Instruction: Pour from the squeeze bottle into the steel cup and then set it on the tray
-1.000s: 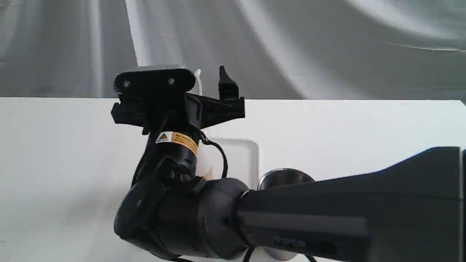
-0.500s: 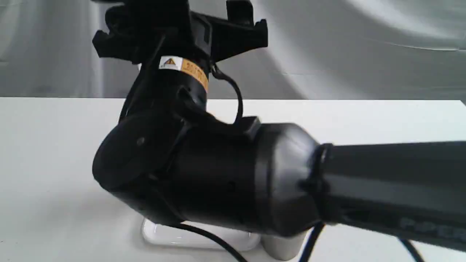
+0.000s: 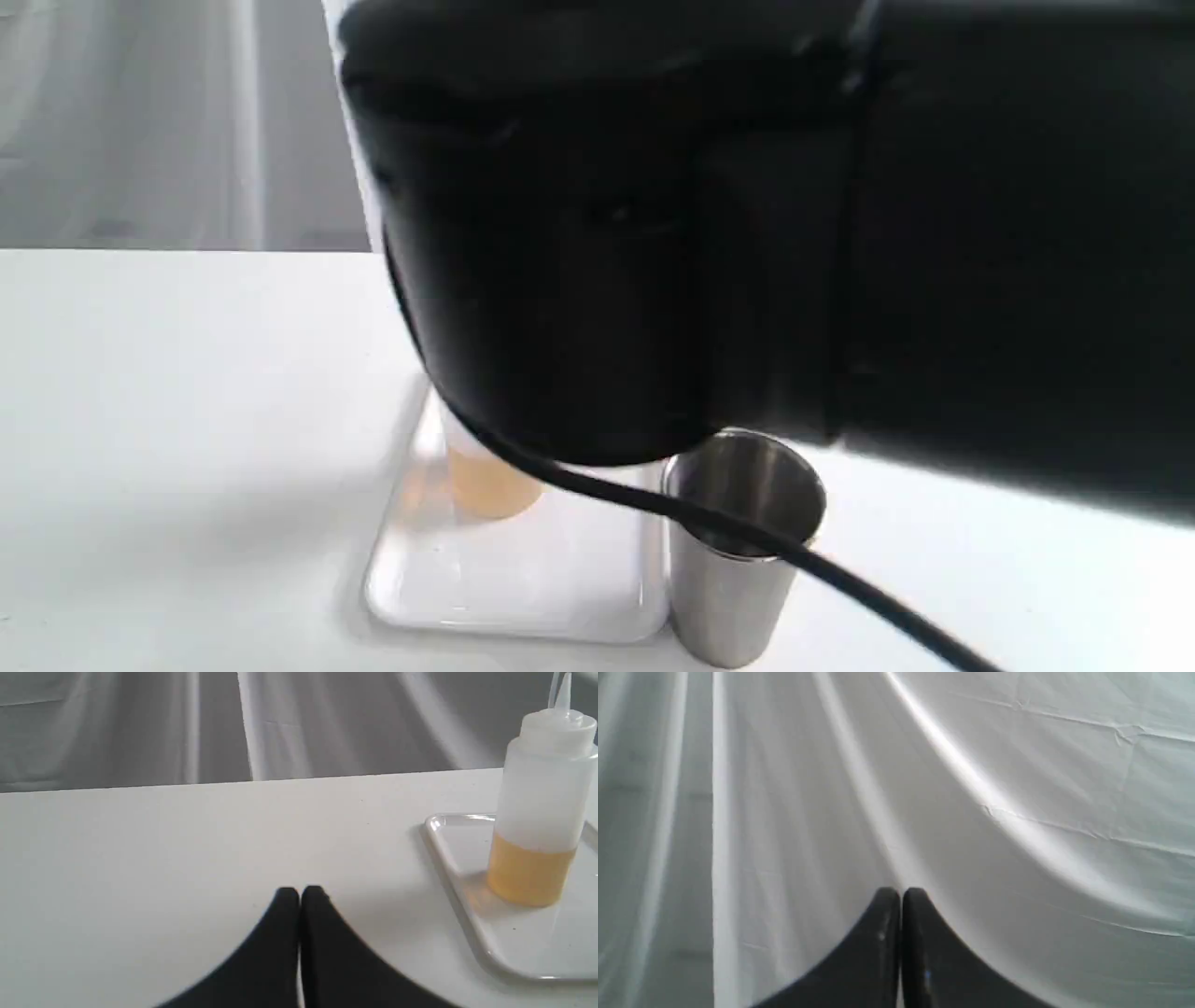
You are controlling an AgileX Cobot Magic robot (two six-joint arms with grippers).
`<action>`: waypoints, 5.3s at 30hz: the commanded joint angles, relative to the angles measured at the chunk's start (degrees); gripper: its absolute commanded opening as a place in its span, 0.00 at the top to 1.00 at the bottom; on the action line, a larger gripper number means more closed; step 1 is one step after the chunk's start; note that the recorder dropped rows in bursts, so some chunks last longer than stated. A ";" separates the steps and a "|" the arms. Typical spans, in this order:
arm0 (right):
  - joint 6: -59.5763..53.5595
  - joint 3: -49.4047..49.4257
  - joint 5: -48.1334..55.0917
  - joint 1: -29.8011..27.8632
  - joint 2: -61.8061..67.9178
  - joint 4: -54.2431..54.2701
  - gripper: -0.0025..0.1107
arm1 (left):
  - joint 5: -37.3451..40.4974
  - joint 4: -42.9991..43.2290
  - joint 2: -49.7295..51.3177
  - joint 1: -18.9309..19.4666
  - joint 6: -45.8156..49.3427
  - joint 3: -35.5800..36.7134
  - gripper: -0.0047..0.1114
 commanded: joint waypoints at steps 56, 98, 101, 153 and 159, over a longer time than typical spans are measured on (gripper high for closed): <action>-21.53 59.96 39.33 1.60 -58.71 11.74 0.98 | -0.43 -0.06 -0.15 0.09 -0.23 0.25 0.96; -21.38 76.43 38.19 -30.58 -73.49 11.74 0.98 | -0.43 -0.06 -0.15 0.09 -0.17 0.25 0.96; -21.27 76.43 36.78 -32.13 -74.22 11.74 0.98 | -0.43 -0.06 -0.15 0.09 -0.28 0.25 0.96; 56.92 87.91 71.85 -65.77 -91.29 -55.50 0.98 | -0.43 -0.06 -0.15 0.09 -0.28 0.25 0.96; 69.52 87.91 75.59 -66.99 -94.17 -68.22 0.98 | -0.43 -0.06 -0.15 0.09 -0.16 0.25 0.96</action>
